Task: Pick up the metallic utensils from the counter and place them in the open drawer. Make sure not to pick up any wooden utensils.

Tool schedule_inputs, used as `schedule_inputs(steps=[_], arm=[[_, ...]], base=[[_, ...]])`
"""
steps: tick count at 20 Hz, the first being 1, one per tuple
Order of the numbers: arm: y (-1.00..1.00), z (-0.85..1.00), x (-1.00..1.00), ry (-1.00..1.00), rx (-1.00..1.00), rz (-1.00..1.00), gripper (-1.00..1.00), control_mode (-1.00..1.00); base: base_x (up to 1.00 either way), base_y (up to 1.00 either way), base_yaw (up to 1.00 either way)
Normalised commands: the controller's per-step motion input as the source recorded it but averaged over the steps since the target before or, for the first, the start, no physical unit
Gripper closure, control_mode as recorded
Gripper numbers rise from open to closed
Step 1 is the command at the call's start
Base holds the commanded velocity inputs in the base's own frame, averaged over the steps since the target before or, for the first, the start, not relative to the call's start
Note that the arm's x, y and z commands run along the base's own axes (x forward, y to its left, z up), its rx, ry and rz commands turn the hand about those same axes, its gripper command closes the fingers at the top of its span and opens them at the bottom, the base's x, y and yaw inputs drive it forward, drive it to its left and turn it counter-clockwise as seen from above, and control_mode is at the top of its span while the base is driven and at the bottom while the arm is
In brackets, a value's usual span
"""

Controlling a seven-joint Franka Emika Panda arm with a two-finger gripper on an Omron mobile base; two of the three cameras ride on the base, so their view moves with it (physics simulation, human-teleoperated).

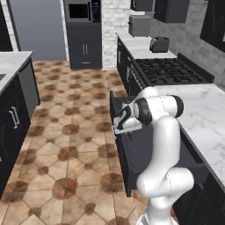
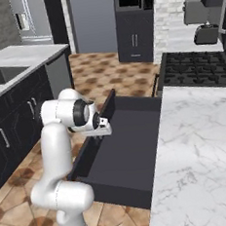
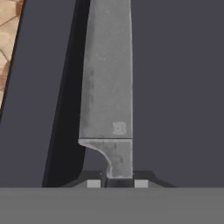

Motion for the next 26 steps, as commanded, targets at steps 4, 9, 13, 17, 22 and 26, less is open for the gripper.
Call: schedule_inputs(steps=[4,9,13,17,22,26], arm=[[-0.20,0.17,-0.02,0.28,0.01,-0.13,1.00,-1.00],[-0.69,0.50,-0.38,0.14,0.04,-0.17,1.00,-1.00],[-0.84,0.04,-0.30,0.03,0.00,-0.16,1.00,-1.00],[-0.57,-0.19,-0.08,-0.02,0.07,-0.03,1.00,-1.00],[-0.05,-0.52,0.12,-0.04,0.07,0.00,1.00,-1.00],[-0.10,-0.66,0.09,0.00,0.02,0.00,1.00,-1.00]], base=[[0.00,0.00,0.00],[0.00,0.00,0.00],[0.00,0.00,0.00],[0.00,0.00,0.00],[0.00,0.00,0.00],[0.00,0.00,0.00]])
